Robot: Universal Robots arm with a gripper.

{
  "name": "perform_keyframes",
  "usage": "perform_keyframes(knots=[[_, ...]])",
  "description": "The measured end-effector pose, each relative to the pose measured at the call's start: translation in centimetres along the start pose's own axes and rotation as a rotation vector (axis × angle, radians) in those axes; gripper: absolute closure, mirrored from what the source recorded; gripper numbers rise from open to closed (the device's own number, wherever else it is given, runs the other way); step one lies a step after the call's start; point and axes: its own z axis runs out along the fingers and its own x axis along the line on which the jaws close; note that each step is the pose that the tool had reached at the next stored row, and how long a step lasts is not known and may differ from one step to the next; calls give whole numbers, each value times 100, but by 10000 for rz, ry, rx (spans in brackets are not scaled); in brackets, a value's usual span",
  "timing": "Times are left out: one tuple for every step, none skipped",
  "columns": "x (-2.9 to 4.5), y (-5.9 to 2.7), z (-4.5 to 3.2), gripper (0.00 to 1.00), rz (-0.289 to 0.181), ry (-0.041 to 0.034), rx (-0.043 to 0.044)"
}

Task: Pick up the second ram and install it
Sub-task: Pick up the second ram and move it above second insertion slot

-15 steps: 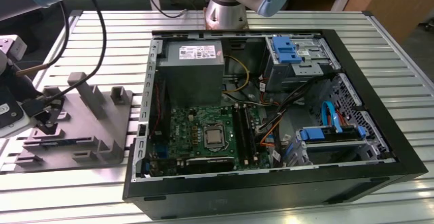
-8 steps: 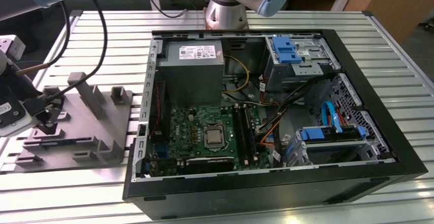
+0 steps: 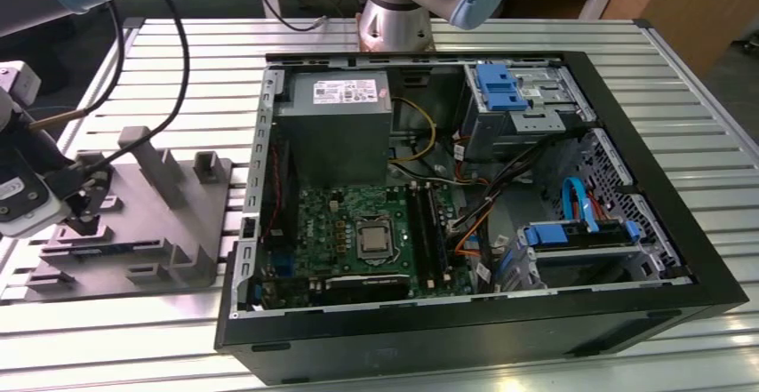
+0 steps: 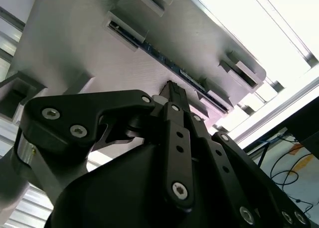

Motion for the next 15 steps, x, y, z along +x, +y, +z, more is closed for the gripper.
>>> perform_keyframes(knots=[[0, 0, 0, 90, -62, 2, -1], [0, 0, 0, 90, -130, 4, -1], [0, 0, 0, 90, -206, 7, -2], [0, 0, 0, 90, -291, 10, -3], [0, 0, 0, 90, -372, 12, -3], [0, 0, 0, 90, -456, 15, -4], [0, 0, 0, 90, -551, 18, -5], [0, 0, 0, 90, -657, 22, -6], [0, 0, 0, 90, -778, 26, -7], [0, 0, 0, 90, -908, 30, -8], [0, 0, 0, 90, -1065, 35, -10], [0, 0, 0, 90, -1226, 40, -11], [0, 0, 0, 90, -1407, 46, -13], [0, 0, 0, 90, -1585, 51, -15], [0, 0, 0, 90, -1766, 58, -16]])
